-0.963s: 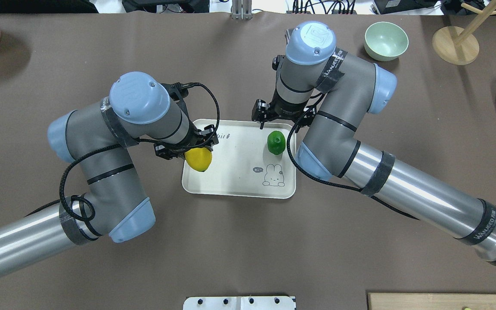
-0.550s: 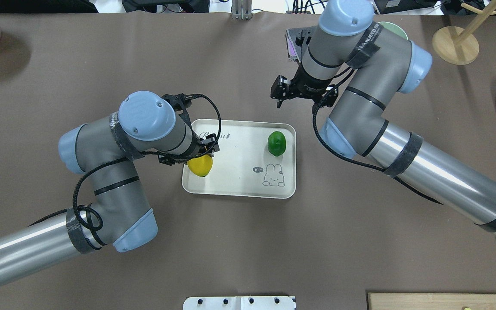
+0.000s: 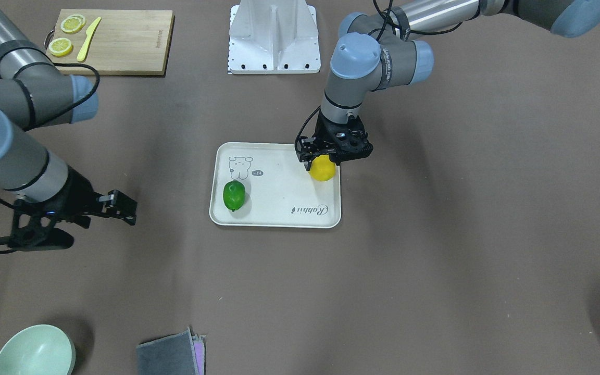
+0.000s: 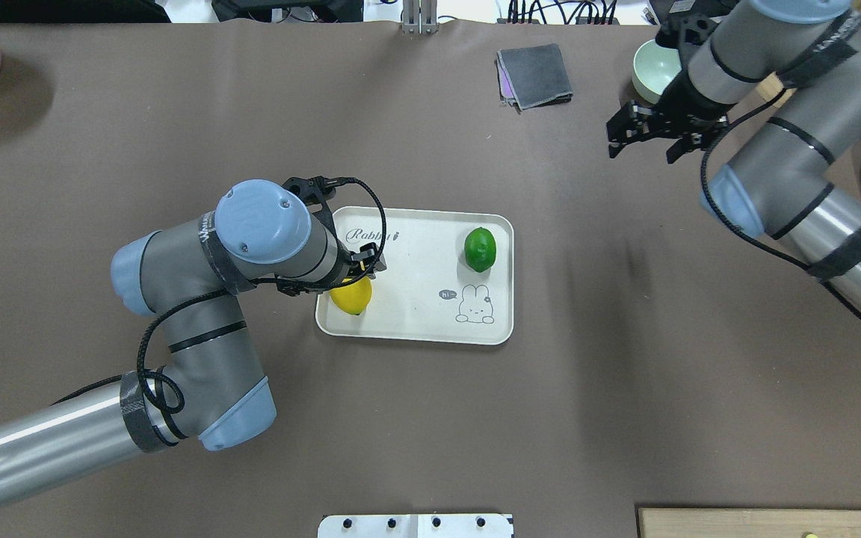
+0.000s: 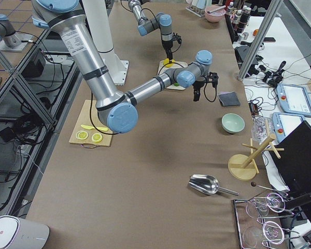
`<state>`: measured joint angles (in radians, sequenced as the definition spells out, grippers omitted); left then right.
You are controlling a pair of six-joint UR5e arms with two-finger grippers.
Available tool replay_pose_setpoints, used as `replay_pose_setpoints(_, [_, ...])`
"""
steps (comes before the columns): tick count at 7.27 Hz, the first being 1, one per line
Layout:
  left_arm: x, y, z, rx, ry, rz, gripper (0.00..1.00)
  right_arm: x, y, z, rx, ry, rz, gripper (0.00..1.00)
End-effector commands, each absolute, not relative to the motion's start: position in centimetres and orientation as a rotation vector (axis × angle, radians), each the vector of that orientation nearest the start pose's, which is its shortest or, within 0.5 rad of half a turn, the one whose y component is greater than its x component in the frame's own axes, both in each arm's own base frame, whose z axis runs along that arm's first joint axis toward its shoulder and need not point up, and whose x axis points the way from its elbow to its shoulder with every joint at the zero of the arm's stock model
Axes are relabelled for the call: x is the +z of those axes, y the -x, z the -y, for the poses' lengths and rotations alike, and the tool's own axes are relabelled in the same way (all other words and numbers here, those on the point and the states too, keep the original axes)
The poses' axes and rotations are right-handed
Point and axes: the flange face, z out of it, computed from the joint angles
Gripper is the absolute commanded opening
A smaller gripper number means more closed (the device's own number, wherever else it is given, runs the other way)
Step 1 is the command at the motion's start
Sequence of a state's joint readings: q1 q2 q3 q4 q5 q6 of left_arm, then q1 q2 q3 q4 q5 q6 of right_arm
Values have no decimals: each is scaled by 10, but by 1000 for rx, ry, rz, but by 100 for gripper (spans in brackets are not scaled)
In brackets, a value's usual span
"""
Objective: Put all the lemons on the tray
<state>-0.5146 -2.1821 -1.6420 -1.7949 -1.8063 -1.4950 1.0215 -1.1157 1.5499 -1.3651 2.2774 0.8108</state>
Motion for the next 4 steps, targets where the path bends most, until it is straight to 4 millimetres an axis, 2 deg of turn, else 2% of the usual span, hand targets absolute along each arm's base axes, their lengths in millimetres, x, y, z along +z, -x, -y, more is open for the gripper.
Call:
replay_pose_setpoints(1, [233,-535,428,-296,-59,-951,98,447,207,587,-38,-95,888,100])
replay_pose_setpoints(2, [220,-521,427,-297,-64,-961,98,481,163,574,-57,-102,883,100])
replay_pose_setpoints(3, [203,-492,428,-313,-69,-945,98,516,122,561,-78,-117,872,100])
replay_pose_setpoints(4, [198,-459,433,-315,-62,-924,98,543,86,550,-72,-132,856,100])
